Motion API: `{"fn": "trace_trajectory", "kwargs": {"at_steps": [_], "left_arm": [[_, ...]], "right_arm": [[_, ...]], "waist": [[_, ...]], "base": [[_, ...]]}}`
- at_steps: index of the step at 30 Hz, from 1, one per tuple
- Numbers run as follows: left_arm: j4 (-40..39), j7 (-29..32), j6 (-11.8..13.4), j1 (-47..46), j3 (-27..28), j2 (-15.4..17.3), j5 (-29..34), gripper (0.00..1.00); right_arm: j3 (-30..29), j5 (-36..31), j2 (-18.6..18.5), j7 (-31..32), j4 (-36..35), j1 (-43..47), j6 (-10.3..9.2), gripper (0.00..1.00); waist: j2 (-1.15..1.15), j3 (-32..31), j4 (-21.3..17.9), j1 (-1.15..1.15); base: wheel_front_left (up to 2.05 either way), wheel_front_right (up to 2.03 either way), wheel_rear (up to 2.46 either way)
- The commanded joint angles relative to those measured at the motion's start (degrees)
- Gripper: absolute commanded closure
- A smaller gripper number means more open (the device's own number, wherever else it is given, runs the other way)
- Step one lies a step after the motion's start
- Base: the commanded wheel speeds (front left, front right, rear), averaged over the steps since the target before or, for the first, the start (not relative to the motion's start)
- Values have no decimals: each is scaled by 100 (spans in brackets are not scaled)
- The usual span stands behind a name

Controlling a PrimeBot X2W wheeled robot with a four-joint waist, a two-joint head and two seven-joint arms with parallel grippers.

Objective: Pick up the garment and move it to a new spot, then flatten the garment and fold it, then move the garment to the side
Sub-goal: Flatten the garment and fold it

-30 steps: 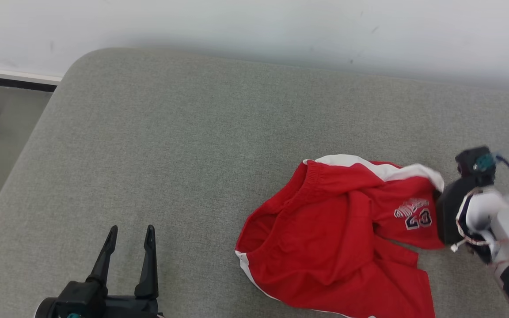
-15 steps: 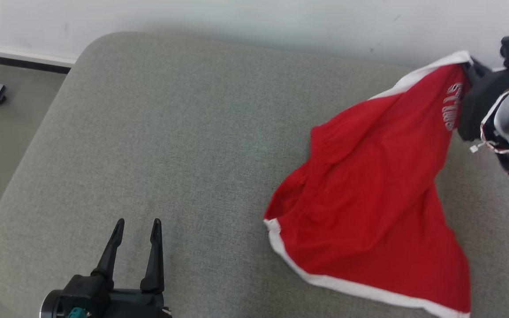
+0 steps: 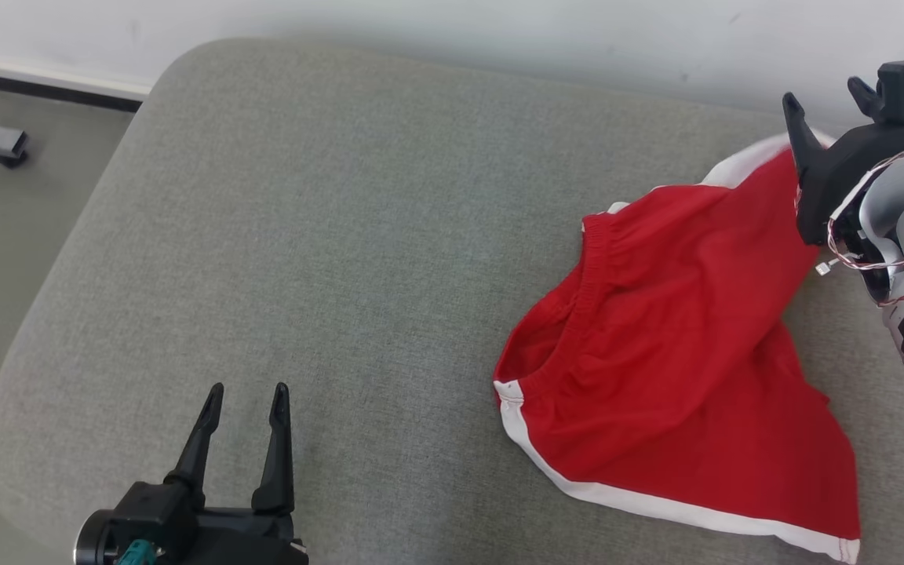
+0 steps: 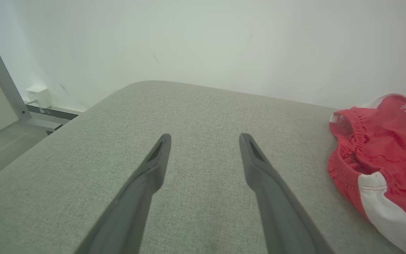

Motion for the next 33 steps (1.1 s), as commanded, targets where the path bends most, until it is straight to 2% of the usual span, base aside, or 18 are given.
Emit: {"fn": "trace_trajectory", "kwargs": {"at_steps": [1, 8, 13, 19, 26, 33], "left_arm": [[11, -17, 4, 48, 44, -7, 72, 0], [-13, -17, -32, 215, 227, 7, 207, 0], [-55, -17, -62, 367, 358, 59, 283, 0], [-118, -18, -54, 514, 434, 69, 357, 0], [-141, -18, -64, 626, 477, 103, 411, 0], [-164, -18, -58, 721, 467, 110, 440, 0]], "right_arm": [[27, 24, 38, -224, -34, -55, -18, 0], [45, 305, -33, -1101, -388, 342, -18, 0], [-112, 469, -116, -1262, -956, 969, -17, 0], [-565, 420, -195, -1261, -1920, 1918, -17, 0], [-1353, 124, 84, -1264, -3295, 3493, -17, 0], [-1886, -88, 499, -1257, -4405, 4835, -17, 0]], "waist": [[-1, -130, -120, -1], [-1, -450, -475, -1], [-1, -626, -782, -1], [-1, -773, -1051, -1], [-1, -931, -1313, -1], [-1, -1033, -1448, -1]], "base": [[0, 0, 0], [0, 0, 0], [0, 0, 0], [0, 0, 0], [0, 0, 0], [0, 0, 0]]}}
